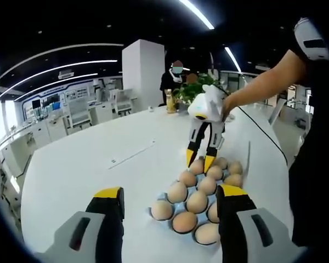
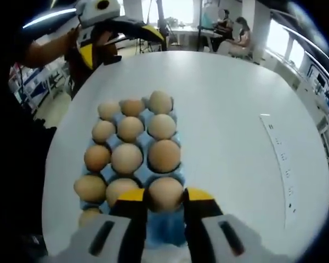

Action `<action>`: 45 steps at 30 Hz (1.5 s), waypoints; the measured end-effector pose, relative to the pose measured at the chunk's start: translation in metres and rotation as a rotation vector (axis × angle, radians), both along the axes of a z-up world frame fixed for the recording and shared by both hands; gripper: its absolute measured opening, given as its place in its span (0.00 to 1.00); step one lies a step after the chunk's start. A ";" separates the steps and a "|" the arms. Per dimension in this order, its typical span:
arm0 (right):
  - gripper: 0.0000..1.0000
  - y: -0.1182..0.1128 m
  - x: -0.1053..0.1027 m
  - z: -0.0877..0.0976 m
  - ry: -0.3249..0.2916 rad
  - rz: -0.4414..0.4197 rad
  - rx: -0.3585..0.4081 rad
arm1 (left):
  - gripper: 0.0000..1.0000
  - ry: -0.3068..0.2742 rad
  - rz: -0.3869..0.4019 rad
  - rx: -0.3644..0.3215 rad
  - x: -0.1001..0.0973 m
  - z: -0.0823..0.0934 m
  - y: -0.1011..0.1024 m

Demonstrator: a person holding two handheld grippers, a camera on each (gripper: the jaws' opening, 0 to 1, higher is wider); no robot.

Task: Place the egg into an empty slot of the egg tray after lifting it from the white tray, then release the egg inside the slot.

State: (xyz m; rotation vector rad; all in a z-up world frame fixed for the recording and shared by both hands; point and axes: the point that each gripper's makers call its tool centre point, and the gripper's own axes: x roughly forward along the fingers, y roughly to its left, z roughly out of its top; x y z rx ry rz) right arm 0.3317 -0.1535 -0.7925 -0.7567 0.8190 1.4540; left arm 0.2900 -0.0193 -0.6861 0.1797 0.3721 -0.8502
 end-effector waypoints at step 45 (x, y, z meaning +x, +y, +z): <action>0.34 -0.083 0.003 0.015 -0.001 -0.224 0.117 | 0.69 -0.005 -0.020 0.005 -0.001 0.002 -0.010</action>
